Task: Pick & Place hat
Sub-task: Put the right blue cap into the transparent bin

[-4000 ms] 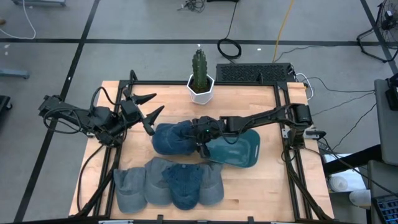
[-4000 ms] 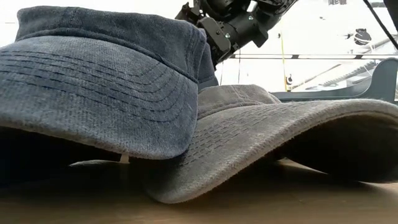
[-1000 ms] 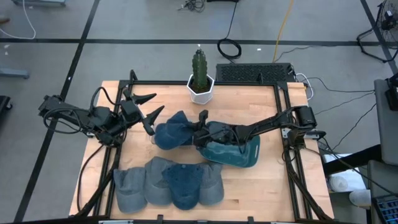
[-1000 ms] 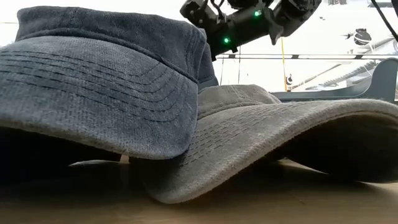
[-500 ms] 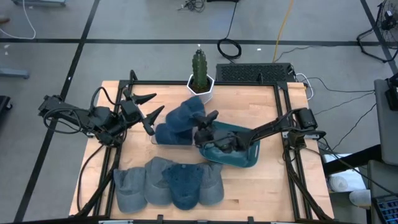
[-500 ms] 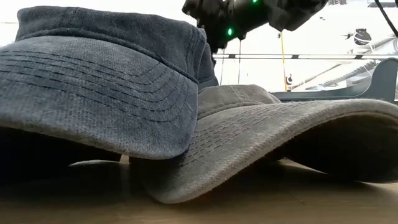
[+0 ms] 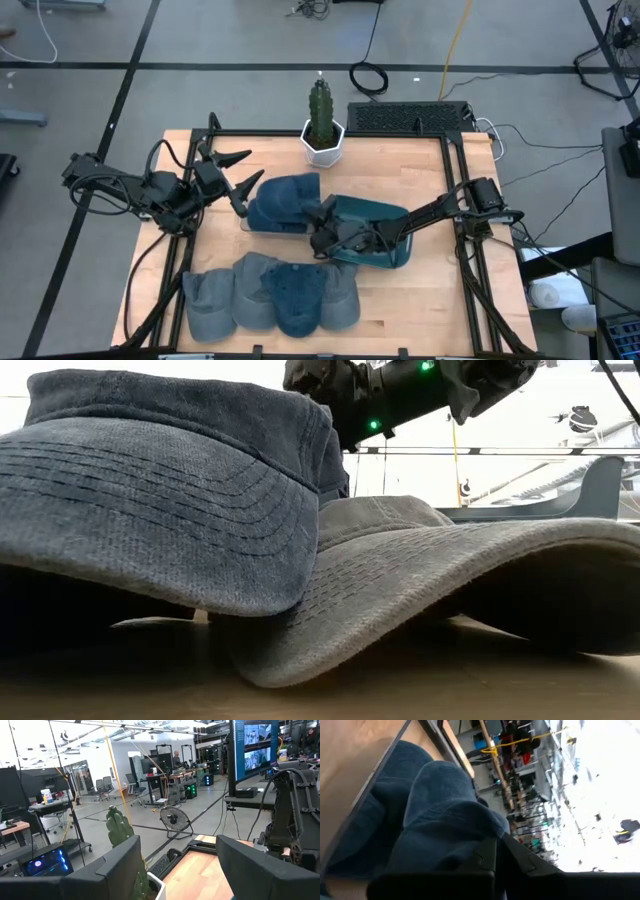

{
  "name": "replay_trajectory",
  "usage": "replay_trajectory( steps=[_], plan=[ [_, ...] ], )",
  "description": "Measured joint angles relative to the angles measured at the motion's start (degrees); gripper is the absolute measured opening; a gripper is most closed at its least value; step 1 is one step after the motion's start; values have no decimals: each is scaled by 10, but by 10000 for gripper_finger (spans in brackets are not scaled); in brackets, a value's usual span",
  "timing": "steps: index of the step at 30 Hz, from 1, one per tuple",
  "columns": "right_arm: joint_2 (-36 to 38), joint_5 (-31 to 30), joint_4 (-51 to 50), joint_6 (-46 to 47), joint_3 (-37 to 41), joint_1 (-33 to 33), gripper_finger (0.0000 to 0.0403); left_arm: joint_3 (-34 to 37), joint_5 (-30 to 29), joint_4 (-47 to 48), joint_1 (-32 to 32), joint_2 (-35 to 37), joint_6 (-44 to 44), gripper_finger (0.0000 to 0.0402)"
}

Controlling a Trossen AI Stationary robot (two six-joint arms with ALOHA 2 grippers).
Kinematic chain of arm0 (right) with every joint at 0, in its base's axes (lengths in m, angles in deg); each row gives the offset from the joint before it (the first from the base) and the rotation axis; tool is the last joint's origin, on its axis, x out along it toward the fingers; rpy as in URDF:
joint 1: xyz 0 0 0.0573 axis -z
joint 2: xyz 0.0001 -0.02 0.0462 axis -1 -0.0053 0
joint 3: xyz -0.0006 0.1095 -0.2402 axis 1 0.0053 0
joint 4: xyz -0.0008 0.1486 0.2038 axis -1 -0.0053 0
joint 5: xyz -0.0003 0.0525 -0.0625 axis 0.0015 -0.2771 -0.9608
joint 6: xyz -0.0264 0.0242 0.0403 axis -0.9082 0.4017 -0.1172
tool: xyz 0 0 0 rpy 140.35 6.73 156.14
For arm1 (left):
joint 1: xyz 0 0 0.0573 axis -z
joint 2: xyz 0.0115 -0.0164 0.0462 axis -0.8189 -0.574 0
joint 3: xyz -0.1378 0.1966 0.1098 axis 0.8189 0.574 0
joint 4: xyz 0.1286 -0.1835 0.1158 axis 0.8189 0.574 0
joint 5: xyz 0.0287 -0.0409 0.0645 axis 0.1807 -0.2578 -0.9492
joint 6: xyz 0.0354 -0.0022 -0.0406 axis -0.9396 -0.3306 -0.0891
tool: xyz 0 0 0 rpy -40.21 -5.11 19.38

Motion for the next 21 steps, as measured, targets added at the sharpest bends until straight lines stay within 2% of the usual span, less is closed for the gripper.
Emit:
replay_trajectory(
  steps=[2,6,13,17,21],
  plan=[
    [0,4,11,-23,0,-1,0,0,0,0,0,0,0,269],
    [0,51,-1,-22,0,-2,0,0,0,0,0,0,0,269],
    [0,137,-60,57,0,-2,0,0,0,0,0,0,0,269],
    [0,152,-77,94,0,5,0,0,0,0,0,0,0,269],
    [0,151,-74,88,-1,8,0,0,0,0,0,0,0,269]
  ],
)
